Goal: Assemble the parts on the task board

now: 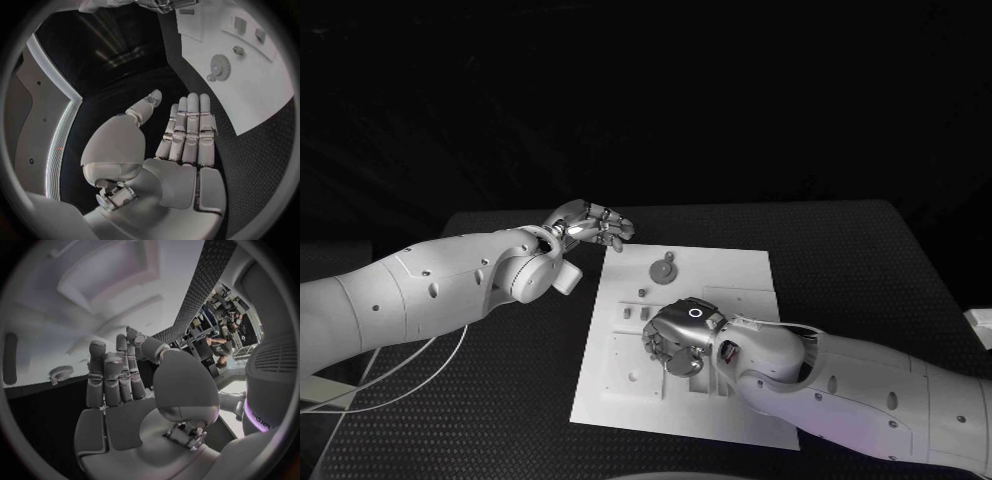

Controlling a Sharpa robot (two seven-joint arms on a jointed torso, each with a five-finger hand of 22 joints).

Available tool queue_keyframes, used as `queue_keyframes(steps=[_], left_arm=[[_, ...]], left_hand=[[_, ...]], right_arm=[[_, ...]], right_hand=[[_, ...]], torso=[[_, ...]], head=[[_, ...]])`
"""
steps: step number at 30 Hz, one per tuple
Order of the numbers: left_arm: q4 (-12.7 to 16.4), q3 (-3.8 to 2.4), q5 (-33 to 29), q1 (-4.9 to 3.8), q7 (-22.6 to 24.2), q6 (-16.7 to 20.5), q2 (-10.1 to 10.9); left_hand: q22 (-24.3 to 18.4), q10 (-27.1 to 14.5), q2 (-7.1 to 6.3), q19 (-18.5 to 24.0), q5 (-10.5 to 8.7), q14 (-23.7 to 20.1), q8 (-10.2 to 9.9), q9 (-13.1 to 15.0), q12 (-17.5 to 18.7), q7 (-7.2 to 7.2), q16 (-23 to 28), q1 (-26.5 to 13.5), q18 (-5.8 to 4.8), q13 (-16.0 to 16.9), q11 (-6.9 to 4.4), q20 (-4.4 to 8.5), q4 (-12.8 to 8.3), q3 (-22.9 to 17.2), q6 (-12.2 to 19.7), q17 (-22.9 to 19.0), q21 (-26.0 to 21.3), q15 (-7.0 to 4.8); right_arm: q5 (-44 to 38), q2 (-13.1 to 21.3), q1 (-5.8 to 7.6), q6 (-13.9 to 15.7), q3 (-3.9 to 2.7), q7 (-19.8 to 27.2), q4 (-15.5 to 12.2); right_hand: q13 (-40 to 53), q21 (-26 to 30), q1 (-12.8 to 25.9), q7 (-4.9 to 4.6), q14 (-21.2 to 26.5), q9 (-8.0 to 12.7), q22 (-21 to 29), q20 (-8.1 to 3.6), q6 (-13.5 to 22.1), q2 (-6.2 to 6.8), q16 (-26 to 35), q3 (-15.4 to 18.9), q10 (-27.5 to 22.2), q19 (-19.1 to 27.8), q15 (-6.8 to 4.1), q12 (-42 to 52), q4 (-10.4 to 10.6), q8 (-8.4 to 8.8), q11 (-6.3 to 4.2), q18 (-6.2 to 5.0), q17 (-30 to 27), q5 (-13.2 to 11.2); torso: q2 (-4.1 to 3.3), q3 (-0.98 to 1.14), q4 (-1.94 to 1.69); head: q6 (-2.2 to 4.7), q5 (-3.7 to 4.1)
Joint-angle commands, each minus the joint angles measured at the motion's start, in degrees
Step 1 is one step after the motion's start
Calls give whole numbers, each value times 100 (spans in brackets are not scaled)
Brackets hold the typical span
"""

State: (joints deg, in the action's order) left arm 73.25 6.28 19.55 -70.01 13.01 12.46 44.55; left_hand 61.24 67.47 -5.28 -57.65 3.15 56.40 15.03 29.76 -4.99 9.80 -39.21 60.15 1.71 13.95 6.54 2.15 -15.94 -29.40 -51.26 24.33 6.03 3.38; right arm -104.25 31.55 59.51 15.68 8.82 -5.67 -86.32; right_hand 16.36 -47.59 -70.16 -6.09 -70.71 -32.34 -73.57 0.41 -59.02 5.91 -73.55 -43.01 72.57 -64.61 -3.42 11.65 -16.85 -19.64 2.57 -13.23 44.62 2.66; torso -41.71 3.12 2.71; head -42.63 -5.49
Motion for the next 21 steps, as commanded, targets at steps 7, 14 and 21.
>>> queue_keyframes(steps=[7,14,21], left_arm=[[17,-5,-32,-9,28,-5,-6],[15,-5,-32,-9,27,-8,-7],[11,-5,-32,-9,21,-14,-7]], left_hand=[[-7,39,44,-49,0,56,36,-10,19,-2,39,19,41,-11,16,4,4,26,8,15,-33,1],[-7,39,44,-51,0,57,36,-11,19,-2,44,17,40,-12,16,4,6,27,8,20,-35,0],[-7,39,44,-51,0,58,37,-13,20,-1,49,15,39,-13,17,5,8,27,9,26,-37,0]], right_arm=[[-176,-15,-10,-50,9,13,16],[-235,-44,-16,68,19,-3,38],[-285,-47,-17,189,20,-58,46]], right_hand=[[1,21,23,5,1,-11,-9,-59,-40,-53,18,-33,21,-18,-30,7,10,-19,10,-177,14,19],[3,21,24,5,0,-15,-11,-59,-40,-52,18,-32,23,-18,-30,5,9,-20,10,-177,17,19],[8,19,24,7,-3,-24,-16,-61,-43,-45,15,-29,30,-22,-32,2,9,-23,8,-177,24,19]], torso=[[0,1,2],[1,4,7],[0,1,2]], head=[[-20,-15],[-28,-24],[-28,-23]])
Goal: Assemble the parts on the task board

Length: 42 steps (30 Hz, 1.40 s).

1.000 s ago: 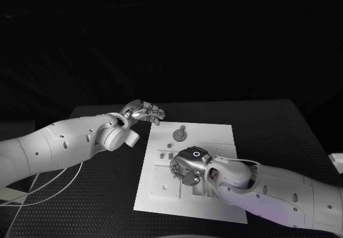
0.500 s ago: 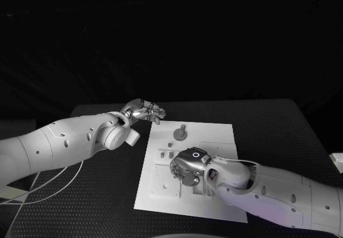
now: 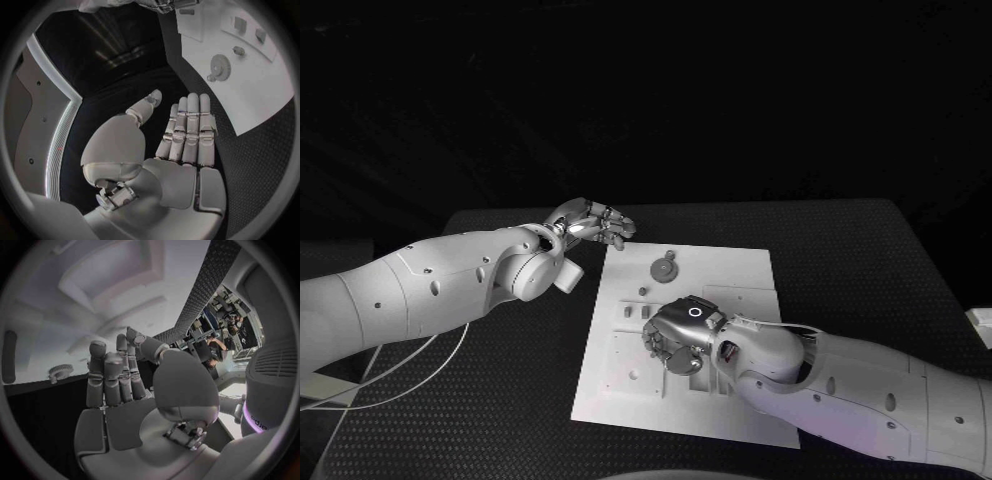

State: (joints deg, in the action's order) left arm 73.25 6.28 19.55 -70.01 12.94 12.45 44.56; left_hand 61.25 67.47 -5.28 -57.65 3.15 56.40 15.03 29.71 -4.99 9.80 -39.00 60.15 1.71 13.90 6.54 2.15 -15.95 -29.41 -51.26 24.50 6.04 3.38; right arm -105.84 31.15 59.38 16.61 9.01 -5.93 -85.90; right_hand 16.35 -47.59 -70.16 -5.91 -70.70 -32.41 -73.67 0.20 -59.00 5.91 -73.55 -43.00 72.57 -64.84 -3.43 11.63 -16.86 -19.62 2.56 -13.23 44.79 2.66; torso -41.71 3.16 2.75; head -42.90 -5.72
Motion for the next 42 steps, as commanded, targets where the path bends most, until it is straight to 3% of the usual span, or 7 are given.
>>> queue_keyframes(steps=[1,12,28,42], left_arm=[[11,-5,-32,-9,28,-13,-9],[7,-5,-32,-9,25,-22,-2],[13,-5,-32,-9,22,-24,6],[22,-5,-32,-9,24,-19,13]], left_hand=[[-8,39,44,-52,0,58,37,-8,20,-2,28,15,39,-9,16,5,9,29,9,9,-37,0],[-9,39,45,-53,0,60,39,-11,21,-2,35,15,38,-11,17,6,10,29,9,18,-41,0],[-9,38,43,-55,0,63,40,-14,23,-2,46,15,37,-13,17,8,10,29,10,30,-45,0],[-9,39,44,-57,0,65,42,-17,23,-2,56,16,35,-16,17,9,11,29,10,41,-49,-1]], right_arm=[[-126,-7,-4,99,0,-31,3],[-176,-5,-4,91,0,-52,2],[-177,-34,-4,-329,16,-32,32],[-256,-104,-4,-412,37,-101,67]], right_hand=[[10,19,24,-12,-4,-17,-7,-41,-45,-44,15,-30,31,1,-31,4,10,-25,9,-177,7,19],[14,18,21,-10,-7,-24,-11,-43,-46,-43,14,-31,35,-2,-33,0,10,-26,7,-177,13,19],[19,20,23,-11,-6,-32,-15,-43,-42,-44,16,-31,36,-1,-33,-7,11,-25,7,-177,19,19],[24,22,30,-12,-3,-39,-19,-42,-39,-44,17,-28,38,3,-32,-14,10,-23,8,-177,26,19]], torso=[[0,-2,-2],[4,-4,2],[0,-8,-4],[0,-6,-5]], head=[[-1,0],[-2,5],[-26,10],[-39,5]])
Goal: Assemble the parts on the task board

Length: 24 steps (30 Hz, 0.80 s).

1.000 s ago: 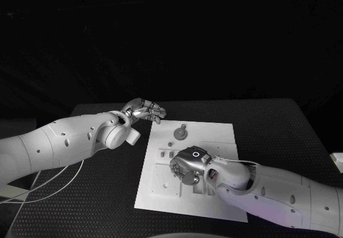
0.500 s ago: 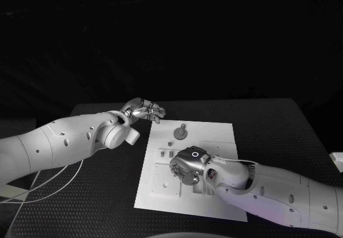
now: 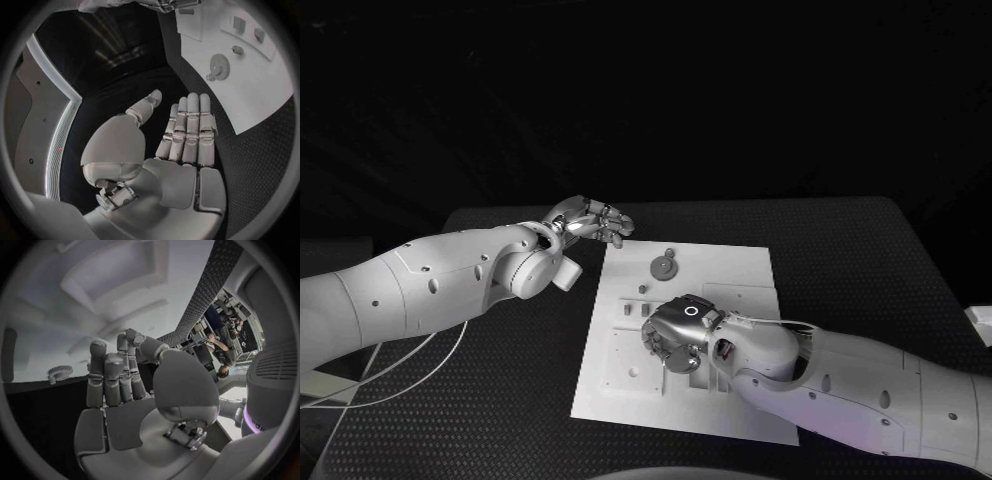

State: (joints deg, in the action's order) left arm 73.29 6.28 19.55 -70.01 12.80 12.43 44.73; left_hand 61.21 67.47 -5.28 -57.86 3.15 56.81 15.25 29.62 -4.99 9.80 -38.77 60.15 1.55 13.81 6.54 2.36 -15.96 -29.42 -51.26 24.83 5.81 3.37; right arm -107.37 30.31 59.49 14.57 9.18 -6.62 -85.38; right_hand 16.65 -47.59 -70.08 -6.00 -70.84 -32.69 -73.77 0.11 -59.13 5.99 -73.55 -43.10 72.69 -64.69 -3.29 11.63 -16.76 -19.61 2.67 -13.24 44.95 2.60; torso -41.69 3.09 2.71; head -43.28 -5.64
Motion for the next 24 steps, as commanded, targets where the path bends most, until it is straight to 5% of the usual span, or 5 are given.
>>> queue_keyframes(steps=[1,16,24], left_arm=[[17,-5,-32,-9,37,-16,-5],[21,-5,-32,-11,37,-19,-2],[21,-5,-32,-11,36,-18,2]], left_hand=[[-5,39,43,-36,0,24,20,-8,23,-2,34,16,51,-6,17,-12,11,30,10,9,-27,0],[-5,39,42,-37,0,27,21,-11,24,-2,41,19,50,-9,17,-11,10,30,10,18,-30,-1],[-5,39,40,-38,0,28,22,-12,25,-2,46,19,49,-10,18,-11,9,31,11,23,-32,-1]], right_arm=[[-102,-29,-15,-200,26,-34,20],[15,-96,-22,-233,47,-54,120],[130,-57,-21,-115,47,1,126]], right_hand=[[-6,22,22,-3,12,-11,-8,-33,-25,-52,17,-18,26,-11,-46,-15,1,-24,-3,-176,11,24],[-8,48,140,-55,34,-24,-25,-9,86,-31,33,13,-74,16,1,-117,16,41,44,-176,43,24],[-68,93,342,-290,107,103,-49,32,635,365,64,94,-369,71,132,-352,44,371,176,-176,87,21]], torso=[[-3,1,0],[0,1,0],[2,4,6]], head=[[1,-3],[-7,-4],[-3,0]])
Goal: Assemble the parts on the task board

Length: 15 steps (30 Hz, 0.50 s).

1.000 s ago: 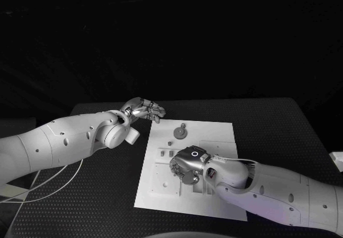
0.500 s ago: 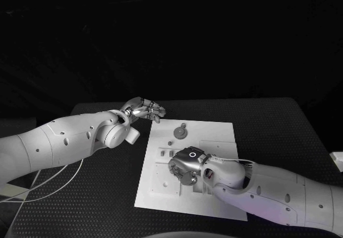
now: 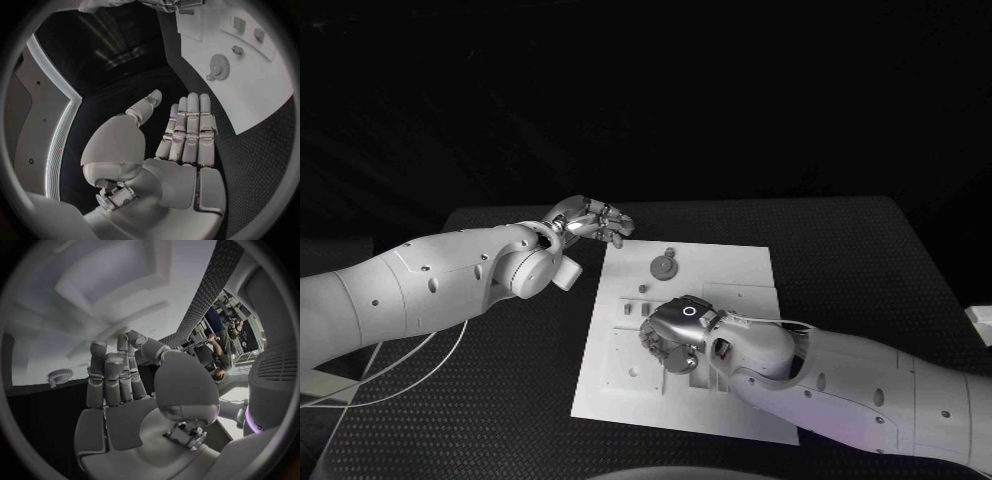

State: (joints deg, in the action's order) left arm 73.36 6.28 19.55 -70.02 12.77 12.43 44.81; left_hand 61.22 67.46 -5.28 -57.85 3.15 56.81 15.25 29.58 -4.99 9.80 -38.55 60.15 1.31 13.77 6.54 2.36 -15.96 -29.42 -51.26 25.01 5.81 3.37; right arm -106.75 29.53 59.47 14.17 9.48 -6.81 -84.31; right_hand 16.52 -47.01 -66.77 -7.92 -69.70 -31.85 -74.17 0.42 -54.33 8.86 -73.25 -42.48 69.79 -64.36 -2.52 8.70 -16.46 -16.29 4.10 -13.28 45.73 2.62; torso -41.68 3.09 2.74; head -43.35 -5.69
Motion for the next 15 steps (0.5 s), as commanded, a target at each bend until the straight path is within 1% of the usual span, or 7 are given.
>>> queue_keyframes(steps=[1,3,6,9,15], left_arm=[[16,-5,-32,-10,39,-21,-6],[13,-5,-32,-10,40,-22,-6],[8,-5,-32,-10,44,-18,-6],[8,-5,-32,-10,45,-22,-8],[7,-5,-32,-10,44,-19,-3]], left_hand=[[-6,39,39,-38,0,28,22,-8,25,-2,24,19,73,-6,18,-11,9,31,11,7,-33,-1],[-6,39,39,-39,0,28,22,-9,25,-2,26,20,73,-6,18,-10,9,32,11,8,-33,-1],[-6,38,38,-39,0,29,22,-9,26,-1,27,20,73,-7,18,-10,8,32,12,10,-34,-1],[-6,38,38,-39,0,29,22,-10,26,-1,28,21,73,-7,18,-10,8,32,13,12,-34,-1],[-6,38,37,-39,0,30,22,-11,26,-1,31,21,73,-7,18,-10,7,32,13,14,-35,-1]], right_arm=[[74,27,-19,-45,17,19,15],[81,45,-19,24,17,25,-12],[86,71,-19,102,17,16,-46],[84,102,-18,148,17,-8,-71],[69,197,-14,243,15,-33,-149]], right_hand=[[-68,40,25,-116,2,31,-11,5,192,113,37,32,-123,43,73,-92,19,62,55,-172,13,21],[-107,65,51,-170,47,72,-15,22,304,203,52,22,-251,73,132,-187,32,129,112,-172,26,18],[-127,76,62,-191,75,90,-21,33,346,260,58,18,-308,90,160,-233,36,153,144,-172,34,21],[-144,90,60,-197,104,109,-26,46,392,298,62,7,-357,112,188,-272,40,177,172,-172,44,21],[-168,111,48,-203,162,137,-41,71,456,351,68,-7,-427,159,230,-329,43,206,215,-172,60,21]], torso=[[2,3,3],[-1,7,2],[2,6,3],[2,3,3],[2,6,7]], head=[[4,5],[6,10],[4,9],[11,16],[17,25]])
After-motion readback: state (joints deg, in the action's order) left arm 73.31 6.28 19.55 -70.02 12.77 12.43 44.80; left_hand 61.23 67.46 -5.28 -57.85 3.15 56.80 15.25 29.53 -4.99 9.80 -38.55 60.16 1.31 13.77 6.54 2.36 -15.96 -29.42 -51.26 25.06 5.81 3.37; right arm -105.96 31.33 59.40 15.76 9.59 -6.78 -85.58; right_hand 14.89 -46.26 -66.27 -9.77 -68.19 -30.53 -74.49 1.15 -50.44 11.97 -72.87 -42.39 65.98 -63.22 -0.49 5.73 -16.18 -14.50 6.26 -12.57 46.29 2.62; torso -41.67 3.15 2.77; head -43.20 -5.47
